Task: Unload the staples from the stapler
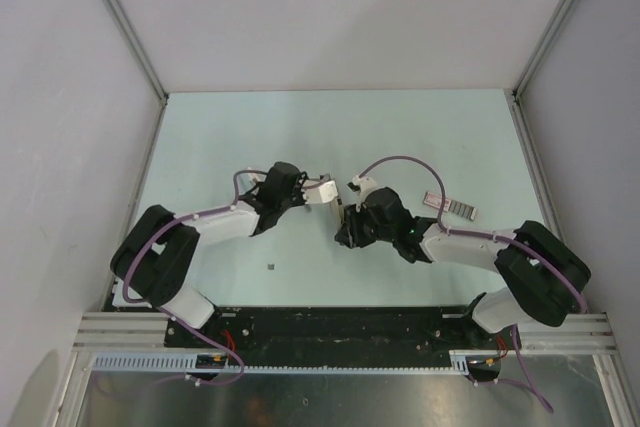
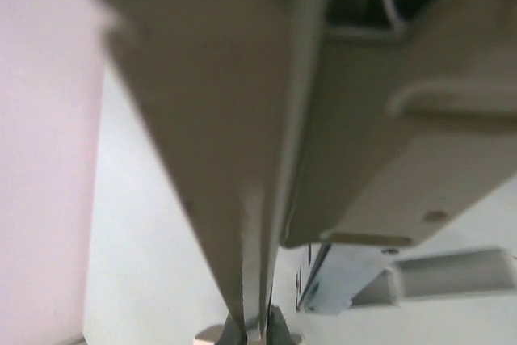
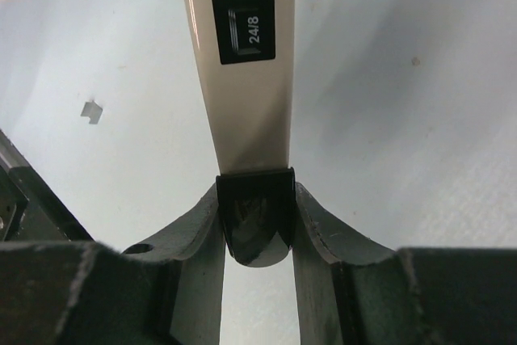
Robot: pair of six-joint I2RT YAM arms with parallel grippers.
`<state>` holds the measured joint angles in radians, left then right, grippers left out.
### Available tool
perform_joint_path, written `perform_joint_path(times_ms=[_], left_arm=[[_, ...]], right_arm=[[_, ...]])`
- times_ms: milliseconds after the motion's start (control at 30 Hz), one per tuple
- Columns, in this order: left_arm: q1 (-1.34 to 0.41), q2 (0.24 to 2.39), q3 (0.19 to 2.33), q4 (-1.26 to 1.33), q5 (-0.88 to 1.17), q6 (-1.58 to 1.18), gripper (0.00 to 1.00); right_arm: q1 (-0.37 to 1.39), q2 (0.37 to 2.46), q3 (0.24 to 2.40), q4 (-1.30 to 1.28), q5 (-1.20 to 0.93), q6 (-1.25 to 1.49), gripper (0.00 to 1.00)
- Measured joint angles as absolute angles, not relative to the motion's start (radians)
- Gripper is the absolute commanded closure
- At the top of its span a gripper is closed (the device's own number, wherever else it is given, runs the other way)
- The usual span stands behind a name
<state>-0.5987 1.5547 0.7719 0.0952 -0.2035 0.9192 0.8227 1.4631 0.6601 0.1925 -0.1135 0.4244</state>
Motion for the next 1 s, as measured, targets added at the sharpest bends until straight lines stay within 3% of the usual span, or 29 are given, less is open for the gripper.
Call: perform_joint_path(times_ms=[433, 667, 833, 1000], left_arm=[[-0.634, 1.561, 0.699, 0.277, -0.305, 1.043, 0.99], [-0.648, 1.523, 0.826, 0.011, -0.227, 0.845, 0.78], [-0.660, 1.473, 0.944, -0.196, -0.076, 0.675, 0.52], [-0.640, 1.436, 0.995, -0.323, 0.058, 0.545, 0.43]], right_arm=[[0.821, 1.432, 0.634, 0.170, -0.113, 0.406, 1.00], [0.810, 1.370, 0.625, 0.214, -0.052, 0.447, 1.00], [0.754, 1.331, 0.657, 0.297, 0.052, 0.505, 1.00], [0.684, 1.388, 0.709, 0.281, 0.128, 0.524, 1.00]])
